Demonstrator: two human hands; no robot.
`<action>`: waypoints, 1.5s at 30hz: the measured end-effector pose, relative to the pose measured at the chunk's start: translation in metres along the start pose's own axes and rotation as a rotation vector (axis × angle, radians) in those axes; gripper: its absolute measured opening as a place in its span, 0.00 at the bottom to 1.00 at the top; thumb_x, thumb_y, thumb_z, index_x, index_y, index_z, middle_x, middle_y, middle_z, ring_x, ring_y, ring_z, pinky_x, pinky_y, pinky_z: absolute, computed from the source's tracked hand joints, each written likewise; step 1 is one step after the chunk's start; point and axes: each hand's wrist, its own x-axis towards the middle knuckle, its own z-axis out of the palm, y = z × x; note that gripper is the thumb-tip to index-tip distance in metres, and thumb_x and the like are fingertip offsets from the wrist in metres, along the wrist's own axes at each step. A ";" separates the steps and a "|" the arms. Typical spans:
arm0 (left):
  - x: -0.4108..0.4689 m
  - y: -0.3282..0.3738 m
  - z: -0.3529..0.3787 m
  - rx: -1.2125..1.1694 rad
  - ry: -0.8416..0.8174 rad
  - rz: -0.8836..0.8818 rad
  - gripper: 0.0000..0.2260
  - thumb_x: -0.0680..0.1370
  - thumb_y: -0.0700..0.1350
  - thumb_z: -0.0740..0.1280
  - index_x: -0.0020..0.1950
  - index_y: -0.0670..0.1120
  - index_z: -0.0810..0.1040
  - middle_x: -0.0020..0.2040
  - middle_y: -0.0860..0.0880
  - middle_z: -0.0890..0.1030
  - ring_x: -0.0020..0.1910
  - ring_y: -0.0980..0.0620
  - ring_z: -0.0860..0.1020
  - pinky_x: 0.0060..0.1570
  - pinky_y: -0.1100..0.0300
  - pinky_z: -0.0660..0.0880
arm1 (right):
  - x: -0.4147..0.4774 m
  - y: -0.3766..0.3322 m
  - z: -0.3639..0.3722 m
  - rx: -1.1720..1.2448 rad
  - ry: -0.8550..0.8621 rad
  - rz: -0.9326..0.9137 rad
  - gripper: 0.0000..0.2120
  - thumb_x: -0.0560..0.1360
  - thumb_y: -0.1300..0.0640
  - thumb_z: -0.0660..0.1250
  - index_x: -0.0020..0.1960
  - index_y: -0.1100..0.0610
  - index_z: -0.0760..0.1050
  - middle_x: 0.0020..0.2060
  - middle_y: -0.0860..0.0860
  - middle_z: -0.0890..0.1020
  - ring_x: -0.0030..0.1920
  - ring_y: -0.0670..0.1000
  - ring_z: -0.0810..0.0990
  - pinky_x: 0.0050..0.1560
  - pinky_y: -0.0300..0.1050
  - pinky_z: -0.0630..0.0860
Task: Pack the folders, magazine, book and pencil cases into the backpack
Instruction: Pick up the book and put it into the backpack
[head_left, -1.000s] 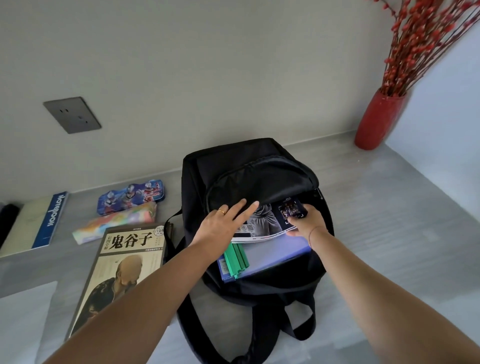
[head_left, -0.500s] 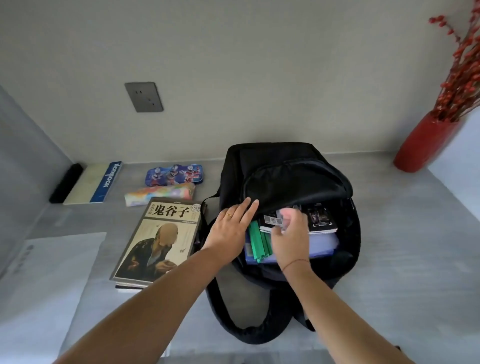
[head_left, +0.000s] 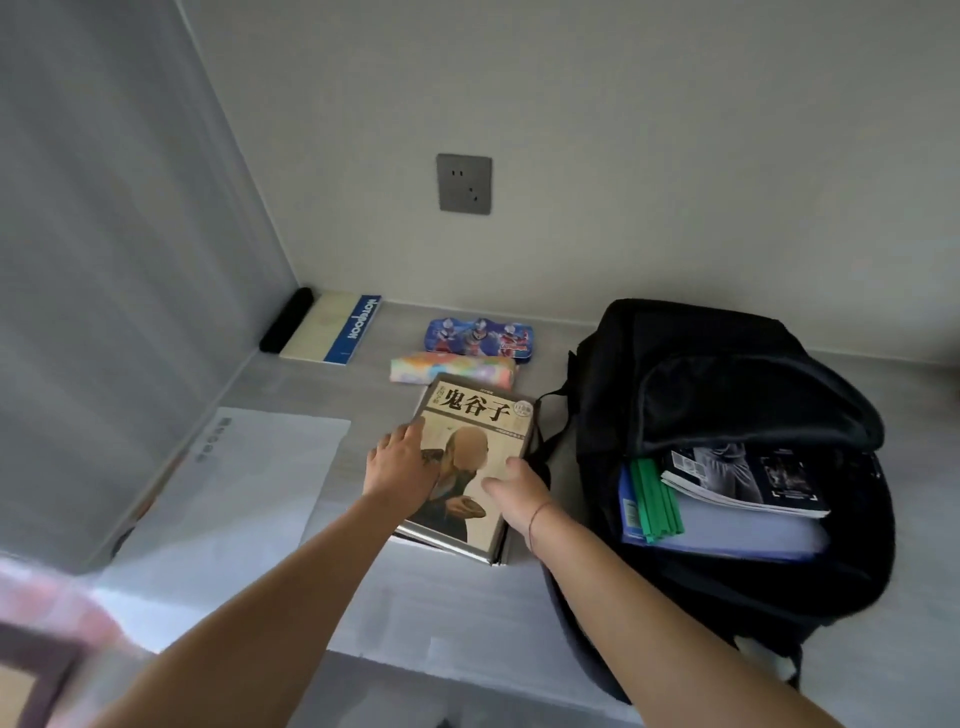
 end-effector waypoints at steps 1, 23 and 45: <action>0.008 -0.010 -0.001 -0.030 -0.022 -0.033 0.24 0.77 0.48 0.64 0.72 0.49 0.61 0.69 0.45 0.70 0.67 0.42 0.68 0.67 0.43 0.65 | 0.008 -0.002 0.008 -0.006 0.031 0.034 0.20 0.75 0.58 0.63 0.66 0.61 0.69 0.63 0.57 0.75 0.61 0.58 0.76 0.59 0.49 0.75; 0.104 -0.056 -0.002 -1.004 -0.578 -0.546 0.11 0.73 0.44 0.72 0.50 0.40 0.79 0.41 0.42 0.85 0.44 0.43 0.83 0.41 0.53 0.78 | 0.068 0.010 0.023 0.471 0.317 0.342 0.33 0.70 0.61 0.69 0.71 0.57 0.57 0.62 0.59 0.73 0.55 0.57 0.77 0.39 0.43 0.75; 0.054 -0.055 -0.063 -1.167 -0.455 -0.167 0.31 0.56 0.47 0.81 0.57 0.51 0.76 0.48 0.46 0.86 0.46 0.44 0.84 0.47 0.48 0.80 | 0.044 -0.015 0.002 0.787 -0.039 -0.131 0.22 0.69 0.59 0.71 0.62 0.54 0.76 0.58 0.54 0.81 0.61 0.58 0.77 0.62 0.57 0.72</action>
